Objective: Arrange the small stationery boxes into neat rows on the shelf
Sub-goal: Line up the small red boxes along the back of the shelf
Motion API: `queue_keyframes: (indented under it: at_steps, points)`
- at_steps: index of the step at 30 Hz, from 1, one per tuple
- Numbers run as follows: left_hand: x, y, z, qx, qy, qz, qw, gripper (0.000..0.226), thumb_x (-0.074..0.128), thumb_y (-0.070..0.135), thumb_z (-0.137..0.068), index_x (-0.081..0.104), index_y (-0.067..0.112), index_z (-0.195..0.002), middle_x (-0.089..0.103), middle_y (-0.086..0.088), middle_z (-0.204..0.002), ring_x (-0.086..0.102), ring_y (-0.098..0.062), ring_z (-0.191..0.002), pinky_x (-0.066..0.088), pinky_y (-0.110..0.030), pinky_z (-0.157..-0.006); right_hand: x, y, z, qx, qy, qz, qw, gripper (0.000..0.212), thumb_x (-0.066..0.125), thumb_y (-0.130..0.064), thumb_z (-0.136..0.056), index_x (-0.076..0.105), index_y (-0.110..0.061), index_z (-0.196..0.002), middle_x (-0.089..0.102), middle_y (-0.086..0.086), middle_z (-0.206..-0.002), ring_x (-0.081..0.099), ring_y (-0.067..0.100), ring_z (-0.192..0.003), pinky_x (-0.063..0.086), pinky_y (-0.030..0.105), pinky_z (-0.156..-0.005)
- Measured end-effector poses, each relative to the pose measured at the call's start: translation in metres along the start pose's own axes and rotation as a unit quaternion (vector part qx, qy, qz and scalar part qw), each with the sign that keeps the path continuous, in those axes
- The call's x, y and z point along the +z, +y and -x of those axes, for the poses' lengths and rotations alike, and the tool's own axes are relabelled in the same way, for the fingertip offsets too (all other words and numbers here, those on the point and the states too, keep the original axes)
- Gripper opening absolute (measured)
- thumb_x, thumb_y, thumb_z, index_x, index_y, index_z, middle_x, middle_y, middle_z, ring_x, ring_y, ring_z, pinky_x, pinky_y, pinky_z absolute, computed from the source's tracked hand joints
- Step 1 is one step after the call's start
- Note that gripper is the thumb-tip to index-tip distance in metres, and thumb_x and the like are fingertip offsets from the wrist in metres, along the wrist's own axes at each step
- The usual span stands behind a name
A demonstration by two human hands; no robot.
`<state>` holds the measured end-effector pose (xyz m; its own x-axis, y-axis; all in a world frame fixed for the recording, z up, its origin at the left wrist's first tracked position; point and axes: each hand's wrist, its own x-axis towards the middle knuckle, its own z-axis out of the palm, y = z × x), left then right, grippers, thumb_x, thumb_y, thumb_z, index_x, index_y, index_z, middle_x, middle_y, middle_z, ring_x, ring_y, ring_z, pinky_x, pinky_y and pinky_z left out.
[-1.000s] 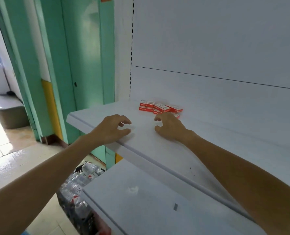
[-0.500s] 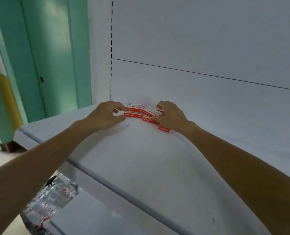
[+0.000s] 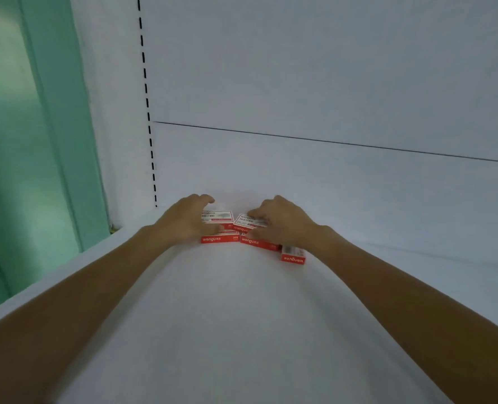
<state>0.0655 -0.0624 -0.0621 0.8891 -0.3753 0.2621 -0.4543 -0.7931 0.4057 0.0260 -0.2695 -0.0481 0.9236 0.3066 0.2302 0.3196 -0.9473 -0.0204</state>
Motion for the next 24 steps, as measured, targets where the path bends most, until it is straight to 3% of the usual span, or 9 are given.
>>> queue_keyframes:
  at_steps: [8,11,15,19,24]
  points:
    - [-0.013,-0.015,-0.017,0.075,-0.054,0.015,0.996,0.044,0.075,0.046,-0.067,0.065,0.02,-0.1,0.064,0.004,-0.095,0.058,-0.014,-0.086,0.048,-0.032,-0.077,-0.001,-0.011,0.004,0.069,0.011,-0.066,0.995,0.044,0.065,-0.039,-0.08,0.059,-0.024,-0.121,0.063,-0.003,-0.114,0.049,0.017,-0.103,0.045,0.037,-0.086]
    - [-0.019,-0.019,-0.018,0.101,-0.051,0.028,0.993,0.039,0.075,0.05,-0.065,0.065,0.024,-0.094,0.065,0.007,-0.091,0.059,-0.011,-0.082,0.05,-0.031,-0.074,0.0,-0.017,0.01,0.096,0.065,-0.039,0.992,0.046,0.062,-0.04,-0.083,0.054,-0.023,-0.124,0.059,-0.002,-0.115,0.04,0.016,-0.108,0.041,0.034,-0.084]
    - [-0.025,-0.006,-0.021,0.143,-0.049,0.062,0.987,0.047,0.075,0.054,-0.06,0.065,0.026,-0.096,0.063,0.01,-0.086,0.059,-0.003,-0.077,0.044,-0.019,-0.063,-0.004,-0.018,0.029,0.13,0.138,-0.008,0.982,0.043,0.06,-0.038,-0.084,0.055,-0.019,-0.122,0.059,-0.001,-0.111,0.039,0.016,-0.105,0.037,0.029,-0.076]
    - [-0.013,0.034,-0.015,0.205,-0.044,0.114,0.971,0.047,0.074,0.056,-0.06,0.065,0.028,-0.097,0.06,0.012,-0.087,0.057,-0.001,-0.08,0.044,-0.018,-0.07,-0.015,-0.005,0.077,0.193,0.166,0.014,0.967,0.042,0.063,-0.037,-0.082,0.058,-0.02,-0.12,0.06,-0.001,-0.107,0.044,0.015,-0.102,0.04,0.03,-0.077]
    - [0.021,0.098,0.006,0.273,-0.098,0.138,0.947,0.036,0.076,0.05,-0.061,0.067,0.03,-0.09,0.065,0.009,-0.089,0.06,-0.008,-0.084,0.05,-0.031,-0.08,-0.034,0.019,0.157,0.313,0.109,0.021,0.943,0.042,0.067,-0.035,-0.079,0.061,-0.018,-0.117,0.064,0.002,-0.108,0.052,0.015,-0.093,0.045,0.03,-0.077]
